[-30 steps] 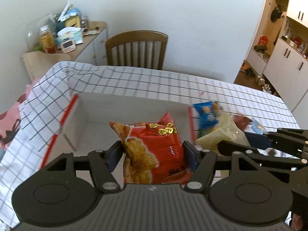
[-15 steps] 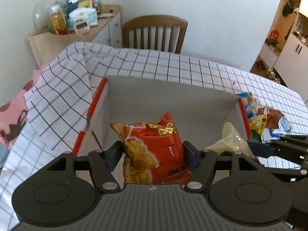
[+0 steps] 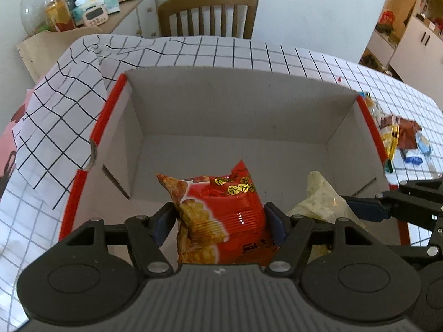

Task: Organize snacks
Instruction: 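Carry the red chip bag and yellow bread bag over the red box with both tools, then open both tools to drop the two bags into the box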

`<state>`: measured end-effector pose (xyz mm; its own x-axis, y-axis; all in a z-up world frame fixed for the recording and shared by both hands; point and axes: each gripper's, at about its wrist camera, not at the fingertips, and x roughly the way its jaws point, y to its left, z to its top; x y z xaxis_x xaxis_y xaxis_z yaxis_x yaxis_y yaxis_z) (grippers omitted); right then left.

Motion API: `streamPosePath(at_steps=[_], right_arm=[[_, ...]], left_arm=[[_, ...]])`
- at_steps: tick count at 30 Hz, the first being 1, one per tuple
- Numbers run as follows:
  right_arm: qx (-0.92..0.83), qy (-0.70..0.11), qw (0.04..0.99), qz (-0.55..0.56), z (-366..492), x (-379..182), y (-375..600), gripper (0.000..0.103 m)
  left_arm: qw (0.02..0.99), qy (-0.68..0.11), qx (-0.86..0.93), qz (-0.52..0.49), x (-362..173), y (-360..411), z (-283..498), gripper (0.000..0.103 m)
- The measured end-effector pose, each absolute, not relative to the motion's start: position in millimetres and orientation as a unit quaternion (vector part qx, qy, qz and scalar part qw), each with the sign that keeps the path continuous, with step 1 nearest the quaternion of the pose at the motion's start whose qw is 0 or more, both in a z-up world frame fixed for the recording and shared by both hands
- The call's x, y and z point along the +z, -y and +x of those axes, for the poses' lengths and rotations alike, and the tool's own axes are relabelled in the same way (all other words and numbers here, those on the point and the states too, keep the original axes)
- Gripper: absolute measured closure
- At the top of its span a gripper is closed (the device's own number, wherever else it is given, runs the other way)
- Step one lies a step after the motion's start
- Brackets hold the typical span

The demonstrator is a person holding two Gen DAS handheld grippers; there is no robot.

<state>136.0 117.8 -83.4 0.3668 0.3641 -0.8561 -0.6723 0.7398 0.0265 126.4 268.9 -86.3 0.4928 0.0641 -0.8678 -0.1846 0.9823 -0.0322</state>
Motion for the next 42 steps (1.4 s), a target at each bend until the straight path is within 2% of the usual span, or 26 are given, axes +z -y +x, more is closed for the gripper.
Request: streamPosePath(at_steps=[7, 14, 17, 29, 39, 42], right_arm=[[0.319, -0.465, 0.807, -0.176, 134.7, -87.9, -119.1, 0.073], [0.320, -0.461, 0.812, -0.163, 135.6, -78.8, -112.0, 0.068], [0.322, -0.456, 0.815, -0.154, 134.1, -71.7, -106.0, 0.062], [0.327, -0.419, 0.838, -0.129, 114.8, -35.6, -77.9, 0.037], [0.330, -0.389, 0.853, -0.105, 95.0, -7.6, -47.7, 0.026], [0.332, -0.380, 0.858, -0.097, 89.5, -0.5, -34.8, 0.021]], left_arm=[[0.861, -0.500, 0.067, -0.060, -91.5, -269.2, 124.6, 0.028], [0.873, -0.479, 0.066, -0.061, -77.1, -268.0, 118.8, 0.028], [0.878, -0.469, 0.066, -0.063, -68.7, -266.6, 114.3, 0.025], [0.900, -0.425, 0.061, -0.067, -32.4, -253.7, 87.5, 0.025], [0.921, -0.382, 0.051, -0.063, -2.9, -228.8, 65.7, 0.024], [0.926, -0.369, 0.049, -0.061, 3.8, -216.7, 59.1, 0.020]])
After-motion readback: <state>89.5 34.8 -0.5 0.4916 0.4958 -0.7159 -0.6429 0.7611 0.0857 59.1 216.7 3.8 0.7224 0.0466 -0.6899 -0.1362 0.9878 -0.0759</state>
